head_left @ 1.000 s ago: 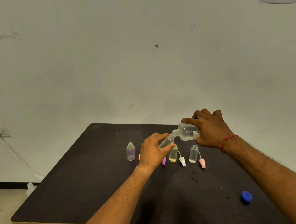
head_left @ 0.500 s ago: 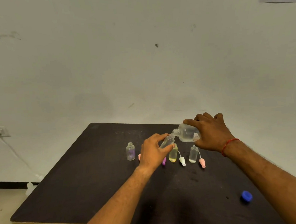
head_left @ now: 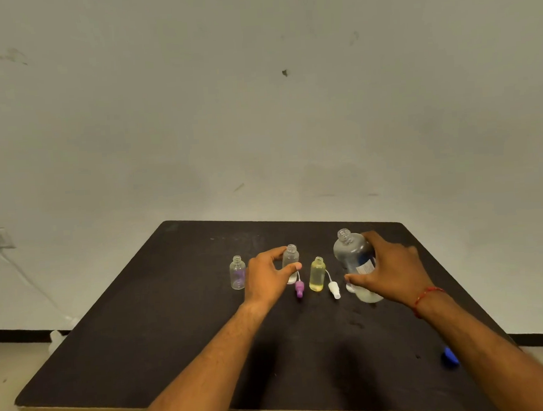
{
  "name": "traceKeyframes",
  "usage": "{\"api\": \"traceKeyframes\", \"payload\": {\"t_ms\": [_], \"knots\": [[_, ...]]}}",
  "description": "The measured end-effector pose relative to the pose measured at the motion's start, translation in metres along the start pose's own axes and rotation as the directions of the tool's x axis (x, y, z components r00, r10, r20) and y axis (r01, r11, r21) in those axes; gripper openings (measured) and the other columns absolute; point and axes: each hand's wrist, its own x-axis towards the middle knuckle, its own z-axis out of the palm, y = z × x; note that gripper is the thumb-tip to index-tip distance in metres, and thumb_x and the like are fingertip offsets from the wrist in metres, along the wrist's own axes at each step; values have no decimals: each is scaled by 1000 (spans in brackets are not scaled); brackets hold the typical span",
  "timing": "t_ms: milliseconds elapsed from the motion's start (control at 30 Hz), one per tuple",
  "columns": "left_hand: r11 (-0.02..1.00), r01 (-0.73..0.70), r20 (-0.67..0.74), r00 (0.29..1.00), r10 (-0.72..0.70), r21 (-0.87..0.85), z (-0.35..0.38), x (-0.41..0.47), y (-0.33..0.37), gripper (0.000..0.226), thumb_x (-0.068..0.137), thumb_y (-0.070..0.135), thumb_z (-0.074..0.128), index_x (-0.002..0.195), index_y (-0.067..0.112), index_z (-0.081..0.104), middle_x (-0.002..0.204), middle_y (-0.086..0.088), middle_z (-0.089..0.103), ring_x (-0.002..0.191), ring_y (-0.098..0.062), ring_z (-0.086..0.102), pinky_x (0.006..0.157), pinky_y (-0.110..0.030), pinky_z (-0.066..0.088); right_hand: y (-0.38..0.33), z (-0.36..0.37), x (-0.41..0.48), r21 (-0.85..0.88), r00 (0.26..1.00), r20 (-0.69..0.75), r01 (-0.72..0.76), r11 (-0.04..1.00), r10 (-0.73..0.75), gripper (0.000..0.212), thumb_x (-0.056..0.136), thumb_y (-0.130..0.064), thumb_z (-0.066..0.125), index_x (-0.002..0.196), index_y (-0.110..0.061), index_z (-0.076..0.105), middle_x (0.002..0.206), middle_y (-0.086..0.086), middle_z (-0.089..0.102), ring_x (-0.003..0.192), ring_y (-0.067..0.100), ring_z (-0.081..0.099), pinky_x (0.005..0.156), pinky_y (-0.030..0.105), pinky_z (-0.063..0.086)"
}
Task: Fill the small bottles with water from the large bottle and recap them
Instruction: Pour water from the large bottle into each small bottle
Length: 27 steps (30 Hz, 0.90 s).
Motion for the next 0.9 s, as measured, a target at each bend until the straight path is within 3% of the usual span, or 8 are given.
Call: {"api": "traceKeyframes", "payload": {"t_ms": [133, 267, 433, 900], "knots": [[997, 82, 5, 997, -82, 14, 8, 10, -22, 50, 82, 27, 82, 130, 20, 67, 121, 5, 72, 114, -9, 66, 94, -22, 52, 5, 11, -8, 73, 999, 16, -50, 996, 49, 79, 67, -66, 73, 130, -32, 40, 122, -7, 63, 107, 19, 63, 102, 49, 42], [989, 136, 5, 991, -136, 62, 18, 21, -38, 50, 83, 26, 82, 130, 19, 66, 120, 2, 72, 113, -13, 67, 97, -33, 56, 10, 21, -15, 177, 995, 20, -98, 979, 96, 79, 63, -64, 76, 126, -30, 43, 120, -3, 65, 102, 21, 65, 95, 51, 51], [978, 178, 23, 983, -181, 112, 25, 30, -57, 50, 82, 26, 82, 129, 20, 66, 120, 1, 73, 112, -15, 68, 99, -41, 56, 17, 28, -21, 238, 989, 39, -145, 960, 140, 80, 60, -60, 81, 125, -29, 46, 121, -3, 65, 103, 20, 65, 93, 43, 54], [972, 210, 38, 976, -215, 105, 30, 35, -76, 54, 83, 26, 82, 133, 22, 63, 125, 2, 71, 118, -14, 65, 102, -40, 54, 17, 36, -14, 288, 992, 25, -126, 949, 124, 82, 58, -61, 82, 125, -30, 47, 121, -5, 65, 103, 18, 65, 92, 41, 55]]}}
